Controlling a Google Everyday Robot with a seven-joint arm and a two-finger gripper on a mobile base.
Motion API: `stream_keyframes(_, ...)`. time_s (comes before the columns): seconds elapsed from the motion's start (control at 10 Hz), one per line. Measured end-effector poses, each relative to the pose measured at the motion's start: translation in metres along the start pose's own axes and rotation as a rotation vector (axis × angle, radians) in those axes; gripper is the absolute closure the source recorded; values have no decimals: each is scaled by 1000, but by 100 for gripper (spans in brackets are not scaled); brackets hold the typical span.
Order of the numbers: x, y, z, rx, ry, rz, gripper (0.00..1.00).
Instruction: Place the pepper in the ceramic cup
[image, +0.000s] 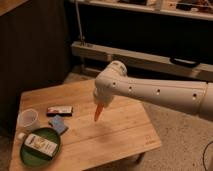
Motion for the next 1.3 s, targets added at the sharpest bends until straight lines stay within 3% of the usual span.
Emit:
stream_keyframes(0.2, -4, -45, -7, 101, 15, -77, 89)
stream_keyframes(0.5, -13, -103, -8, 190, 39, -205, 89)
stream_keyframes(0.8, -38, -152, -12, 277, 26, -293, 89)
stream_keyframes(1.0, -44, -164, -14, 315, 2, -310, 89)
stream_keyframes(1.3, -45, -164, -14, 315, 1, -309, 89)
